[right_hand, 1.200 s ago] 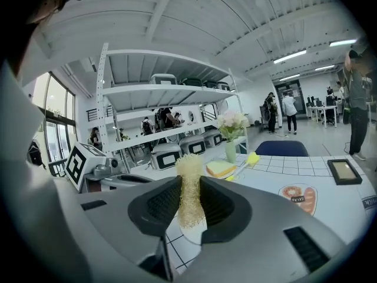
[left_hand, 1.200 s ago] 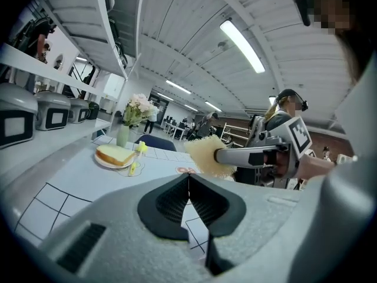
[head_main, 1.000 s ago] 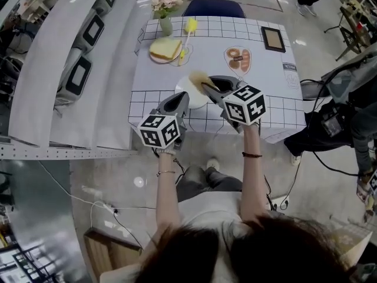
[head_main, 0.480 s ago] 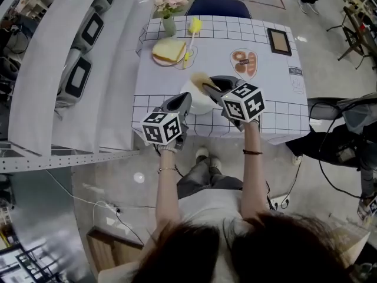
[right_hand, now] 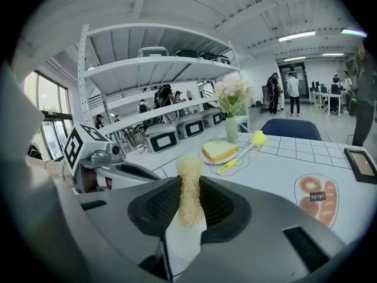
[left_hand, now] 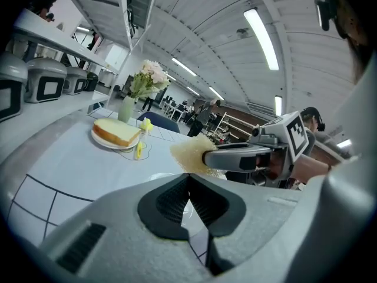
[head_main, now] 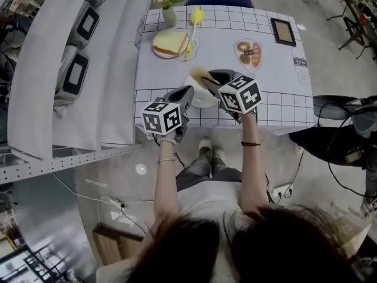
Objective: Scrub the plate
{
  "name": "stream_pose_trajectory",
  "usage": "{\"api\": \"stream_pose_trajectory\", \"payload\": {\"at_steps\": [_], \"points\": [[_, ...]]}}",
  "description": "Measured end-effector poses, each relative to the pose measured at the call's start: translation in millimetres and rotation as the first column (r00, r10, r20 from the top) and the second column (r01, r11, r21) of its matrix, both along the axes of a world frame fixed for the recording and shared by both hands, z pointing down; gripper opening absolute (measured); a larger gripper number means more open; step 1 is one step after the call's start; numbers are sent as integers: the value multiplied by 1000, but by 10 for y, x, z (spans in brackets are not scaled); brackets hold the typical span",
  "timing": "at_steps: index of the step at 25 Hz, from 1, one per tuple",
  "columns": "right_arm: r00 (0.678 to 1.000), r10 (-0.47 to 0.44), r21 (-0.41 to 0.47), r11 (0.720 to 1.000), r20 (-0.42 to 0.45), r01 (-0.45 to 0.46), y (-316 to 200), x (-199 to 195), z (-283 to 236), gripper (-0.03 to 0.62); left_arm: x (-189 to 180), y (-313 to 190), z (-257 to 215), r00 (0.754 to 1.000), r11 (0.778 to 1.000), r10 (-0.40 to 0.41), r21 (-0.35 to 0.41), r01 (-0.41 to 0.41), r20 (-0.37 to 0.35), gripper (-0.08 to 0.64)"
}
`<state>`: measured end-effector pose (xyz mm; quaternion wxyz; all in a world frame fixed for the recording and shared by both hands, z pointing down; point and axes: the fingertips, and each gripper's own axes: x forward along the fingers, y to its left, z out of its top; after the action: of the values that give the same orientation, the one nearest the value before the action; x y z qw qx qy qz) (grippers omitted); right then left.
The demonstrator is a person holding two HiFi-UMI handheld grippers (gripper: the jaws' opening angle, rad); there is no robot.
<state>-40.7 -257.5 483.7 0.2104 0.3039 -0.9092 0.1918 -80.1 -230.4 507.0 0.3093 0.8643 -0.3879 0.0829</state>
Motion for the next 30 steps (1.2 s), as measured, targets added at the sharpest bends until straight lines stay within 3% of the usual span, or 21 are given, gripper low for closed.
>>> {"api": "stream_pose_trajectory", "payload": {"at_steps": [12, 19, 30], "points": [[996, 13, 3, 1000, -85, -13, -33, -103, 268, 80, -152, 2, 225, 1000, 997, 27, -75, -28, -16, 11], [994, -6, -29, 1000, -106, 3, -127, -146, 383, 80, -164, -46, 295, 989, 992, -41, -128, 23, -139, 11], [991, -58, -80, 996, -121, 48, -253, -200, 526, 80, -133, -39, 438, 991, 981, -84, -180, 65, -100, 11]]}}
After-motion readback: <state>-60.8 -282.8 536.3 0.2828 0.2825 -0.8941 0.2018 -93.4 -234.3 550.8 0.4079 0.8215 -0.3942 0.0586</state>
